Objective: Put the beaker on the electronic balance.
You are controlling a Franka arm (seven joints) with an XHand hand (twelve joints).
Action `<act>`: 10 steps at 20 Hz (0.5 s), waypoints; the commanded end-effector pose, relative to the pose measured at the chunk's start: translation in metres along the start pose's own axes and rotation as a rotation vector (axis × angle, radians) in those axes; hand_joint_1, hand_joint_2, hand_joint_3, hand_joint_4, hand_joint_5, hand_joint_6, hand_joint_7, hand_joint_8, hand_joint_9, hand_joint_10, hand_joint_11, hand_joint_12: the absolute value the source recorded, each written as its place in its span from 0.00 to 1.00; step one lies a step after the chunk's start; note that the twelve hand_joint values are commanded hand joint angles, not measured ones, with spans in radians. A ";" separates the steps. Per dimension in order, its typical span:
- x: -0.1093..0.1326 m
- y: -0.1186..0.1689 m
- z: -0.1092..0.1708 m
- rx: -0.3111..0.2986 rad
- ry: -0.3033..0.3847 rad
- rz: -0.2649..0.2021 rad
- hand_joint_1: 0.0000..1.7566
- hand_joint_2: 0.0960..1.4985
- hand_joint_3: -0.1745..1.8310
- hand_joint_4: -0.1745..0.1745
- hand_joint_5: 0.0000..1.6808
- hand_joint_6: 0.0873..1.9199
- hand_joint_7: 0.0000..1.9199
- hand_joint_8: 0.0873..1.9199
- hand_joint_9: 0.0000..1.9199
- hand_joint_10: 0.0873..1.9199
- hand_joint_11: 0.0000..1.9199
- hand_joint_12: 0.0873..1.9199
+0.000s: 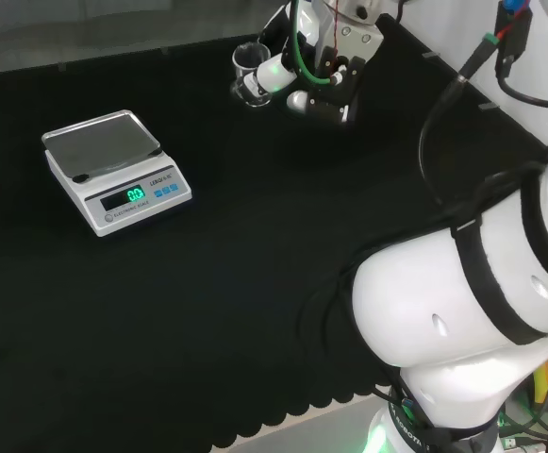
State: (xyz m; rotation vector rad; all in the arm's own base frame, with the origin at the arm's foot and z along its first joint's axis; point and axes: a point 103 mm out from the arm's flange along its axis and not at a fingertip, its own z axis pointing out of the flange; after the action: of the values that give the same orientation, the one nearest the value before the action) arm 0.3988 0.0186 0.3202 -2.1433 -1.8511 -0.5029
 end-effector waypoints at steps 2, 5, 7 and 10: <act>0.001 -0.007 -0.007 -0.014 -0.011 0.030 0.67 0.29 0.51 1.00 0.85 0.21 0.89 0.07 0.78 0.14 0.39 0.64; 0.008 -0.006 -0.014 -0.024 -0.041 0.022 0.67 0.29 0.51 1.00 0.85 0.21 0.89 0.07 0.78 0.14 0.39 0.64; 0.014 -0.004 -0.013 -0.022 -0.056 0.016 0.67 0.29 0.51 1.00 0.85 0.21 0.89 0.07 0.78 0.14 0.39 0.64; 0.026 0.002 -0.005 -0.009 -0.061 0.007 0.67 0.29 0.51 1.00 0.85 0.21 0.89 0.07 0.78 0.14 0.39 0.64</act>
State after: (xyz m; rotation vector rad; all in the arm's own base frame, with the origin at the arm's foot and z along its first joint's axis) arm 0.3950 0.0252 0.3352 -2.2016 -1.8495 -0.4775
